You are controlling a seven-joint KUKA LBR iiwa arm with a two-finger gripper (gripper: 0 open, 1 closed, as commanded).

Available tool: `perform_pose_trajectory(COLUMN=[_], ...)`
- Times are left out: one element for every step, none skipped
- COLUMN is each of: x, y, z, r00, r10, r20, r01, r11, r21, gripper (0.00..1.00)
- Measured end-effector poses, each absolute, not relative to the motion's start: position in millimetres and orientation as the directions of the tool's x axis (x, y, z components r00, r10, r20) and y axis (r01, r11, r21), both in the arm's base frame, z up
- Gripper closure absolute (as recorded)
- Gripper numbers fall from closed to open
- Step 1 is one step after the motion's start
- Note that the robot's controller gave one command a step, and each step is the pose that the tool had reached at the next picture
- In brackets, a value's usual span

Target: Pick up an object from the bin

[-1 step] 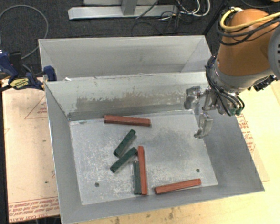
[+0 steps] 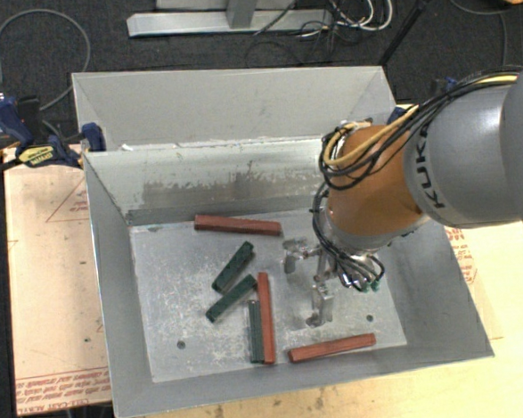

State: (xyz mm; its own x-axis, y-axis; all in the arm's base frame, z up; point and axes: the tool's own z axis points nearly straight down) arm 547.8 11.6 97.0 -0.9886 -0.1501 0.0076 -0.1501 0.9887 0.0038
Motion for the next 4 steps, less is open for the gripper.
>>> perform_pose_trajectory(x=[521.4,519.7,505.1,504.6], y=[56,56,48,48], z=[72,71,122,121], r00=[-0.896,-0.896,-0.987,-0.987], r10=[-0.444,-0.443,-0.159,-0.161], r20=[-0.012,-0.006,-0.004,-0.002], r01=[-0.444,-0.443,-0.159,-0.161], r11=[0.896,0.896,0.987,0.987], r21=[-0.003,-0.001,0.001,0.001], gripper=[0.0,1.0,1.0,0.0])
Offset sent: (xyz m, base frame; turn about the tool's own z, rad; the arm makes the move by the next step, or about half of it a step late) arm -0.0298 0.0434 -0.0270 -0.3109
